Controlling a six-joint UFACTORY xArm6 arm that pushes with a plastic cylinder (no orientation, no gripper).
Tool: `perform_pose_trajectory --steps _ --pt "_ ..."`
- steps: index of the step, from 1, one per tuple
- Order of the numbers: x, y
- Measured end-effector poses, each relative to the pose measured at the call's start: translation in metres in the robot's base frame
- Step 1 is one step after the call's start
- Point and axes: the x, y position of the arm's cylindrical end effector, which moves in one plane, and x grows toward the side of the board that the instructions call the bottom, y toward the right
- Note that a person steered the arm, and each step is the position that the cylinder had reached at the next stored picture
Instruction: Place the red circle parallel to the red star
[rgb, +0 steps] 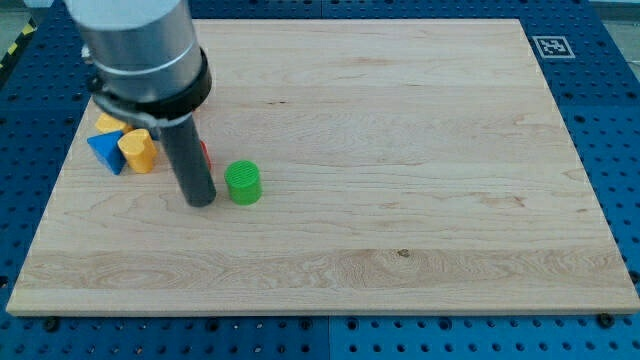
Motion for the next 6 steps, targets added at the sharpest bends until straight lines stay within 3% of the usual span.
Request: perform_pose_trajectory --steps 1,2,4,6 --pt "0.005 -0.025" --pt "-0.042 -0.026" --pt "-0.113 0.046" --pt "-0.094 0.134"
